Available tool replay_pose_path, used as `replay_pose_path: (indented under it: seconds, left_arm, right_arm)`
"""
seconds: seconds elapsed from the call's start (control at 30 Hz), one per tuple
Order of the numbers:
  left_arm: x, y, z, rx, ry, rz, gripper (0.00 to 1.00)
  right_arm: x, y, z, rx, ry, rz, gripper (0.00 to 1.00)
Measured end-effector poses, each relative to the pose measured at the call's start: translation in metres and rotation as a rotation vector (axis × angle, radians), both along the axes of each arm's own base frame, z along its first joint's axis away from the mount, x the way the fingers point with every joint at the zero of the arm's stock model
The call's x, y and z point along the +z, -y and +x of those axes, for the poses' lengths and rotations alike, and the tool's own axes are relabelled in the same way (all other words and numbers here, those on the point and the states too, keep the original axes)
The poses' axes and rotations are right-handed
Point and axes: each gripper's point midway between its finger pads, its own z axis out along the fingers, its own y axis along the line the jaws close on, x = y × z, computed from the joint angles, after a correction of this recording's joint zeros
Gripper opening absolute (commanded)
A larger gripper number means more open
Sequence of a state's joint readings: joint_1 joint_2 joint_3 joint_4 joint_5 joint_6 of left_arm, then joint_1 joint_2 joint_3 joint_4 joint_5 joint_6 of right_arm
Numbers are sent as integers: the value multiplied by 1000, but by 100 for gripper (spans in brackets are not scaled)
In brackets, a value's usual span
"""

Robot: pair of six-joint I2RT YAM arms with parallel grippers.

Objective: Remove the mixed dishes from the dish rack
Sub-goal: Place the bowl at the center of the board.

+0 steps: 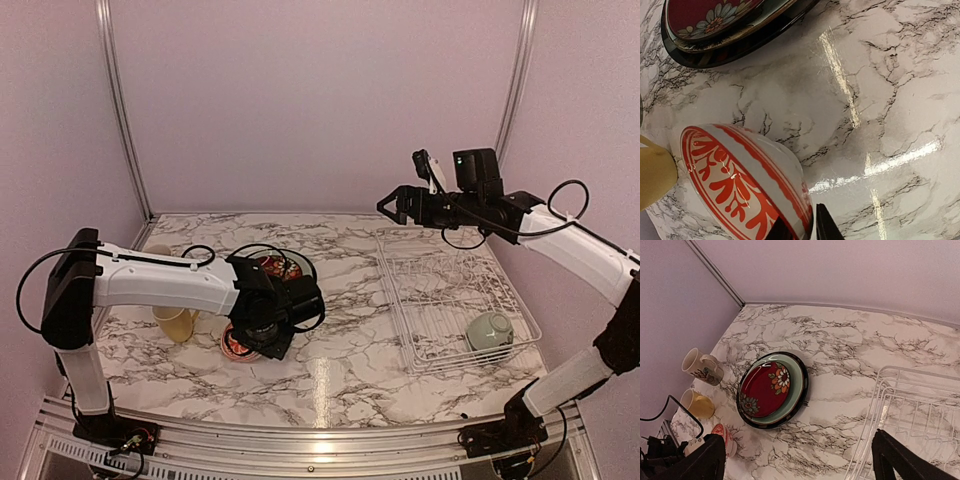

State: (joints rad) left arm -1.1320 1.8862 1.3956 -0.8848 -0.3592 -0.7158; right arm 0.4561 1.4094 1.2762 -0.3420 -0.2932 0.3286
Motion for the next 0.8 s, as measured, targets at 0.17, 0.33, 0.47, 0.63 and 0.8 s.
replay_pose_path:
  seconds: [0.17, 0.33, 0.47, 0.63, 0.8]
  left_arm:
    - [-1, 0, -1, -6, -5, 6, 26]
    - [-2, 0, -3, -10, -6, 9, 41]
    - [1, 2, -2, -12, -2, -4, 54]
    - [28, 12, -1, -23, 30, -107, 62]
    - [67, 25, 1, -42, 82, -264, 64]
  right_arm:
    - [-3, 4, -2, -13, -2, -11, 99]
    - [-3, 14, -9, -41, 6, -40, 99]
    - [-2, 26, -12, -76, 20, -85, 98]
    - [-20, 52, -19, -162, -12, -200, 98]
    - [-48, 89, -37, -278, -115, -339, 98]
